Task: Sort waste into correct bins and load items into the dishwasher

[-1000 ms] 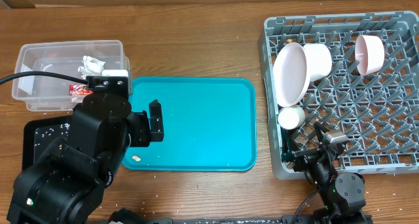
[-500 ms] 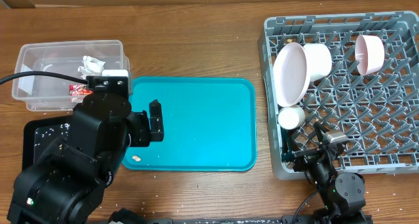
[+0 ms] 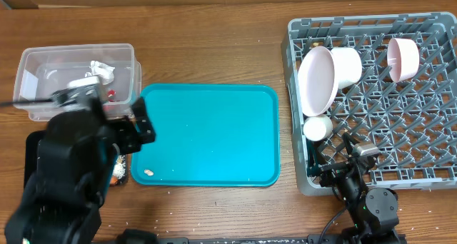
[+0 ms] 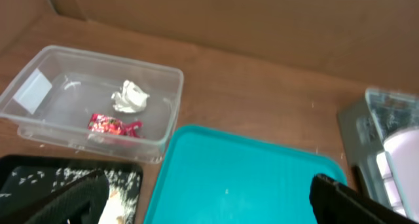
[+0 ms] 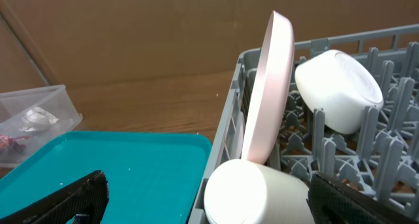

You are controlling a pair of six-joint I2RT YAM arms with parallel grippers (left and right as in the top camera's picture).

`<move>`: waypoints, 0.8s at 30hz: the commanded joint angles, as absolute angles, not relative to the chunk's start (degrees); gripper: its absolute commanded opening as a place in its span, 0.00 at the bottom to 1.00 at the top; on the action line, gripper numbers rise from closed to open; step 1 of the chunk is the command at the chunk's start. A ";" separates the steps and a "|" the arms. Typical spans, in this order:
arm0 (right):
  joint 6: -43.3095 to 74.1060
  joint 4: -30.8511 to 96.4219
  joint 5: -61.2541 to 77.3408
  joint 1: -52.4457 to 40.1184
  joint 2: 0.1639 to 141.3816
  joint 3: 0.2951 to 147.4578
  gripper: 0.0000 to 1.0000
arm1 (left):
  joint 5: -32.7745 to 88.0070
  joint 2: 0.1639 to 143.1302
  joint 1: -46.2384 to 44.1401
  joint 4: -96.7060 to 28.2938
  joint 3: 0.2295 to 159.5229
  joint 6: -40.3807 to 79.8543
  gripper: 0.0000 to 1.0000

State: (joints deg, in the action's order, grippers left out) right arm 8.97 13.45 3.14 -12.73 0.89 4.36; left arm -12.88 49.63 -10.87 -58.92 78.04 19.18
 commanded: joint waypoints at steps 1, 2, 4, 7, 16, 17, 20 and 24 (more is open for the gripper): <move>8.99 13.10 3.09 -12.29 0.16 4.01 1.00 | -1.67 44.16 -3.81 -52.40 67.42 14.87 1.00; 8.99 13.10 3.09 -12.29 0.16 4.01 1.00 | -0.27 42.39 -2.42 -50.15 63.81 14.33 1.00; 8.99 13.13 3.11 -12.29 0.16 4.01 1.00 | 1.15 38.46 -0.78 -45.89 56.58 13.82 1.00; 8.99 13.10 3.09 -12.29 0.16 4.01 1.00 | 1.61 31.70 -0.16 -38.70 45.82 12.51 1.00; 8.99 13.10 3.11 -12.29 0.16 4.01 1.00 | 3.03 9.69 2.50 -22.06 18.72 11.55 1.00; 8.99 13.10 3.11 -12.29 0.16 4.01 1.00 | 3.03 7.55 2.96 -21.30 16.58 11.55 1.00; 8.99 13.10 3.09 -12.29 0.16 4.01 1.00 | 3.05 3.01 4.14 -19.75 11.31 11.64 1.00; 8.99 13.13 3.11 -12.29 0.16 4.01 1.00 | 3.11 0.14 4.78 -16.95 5.63 11.94 1.00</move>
State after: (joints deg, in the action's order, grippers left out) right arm 8.97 13.50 3.14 -12.73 0.84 4.21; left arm 2.24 1.87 4.19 -18.46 8.51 13.04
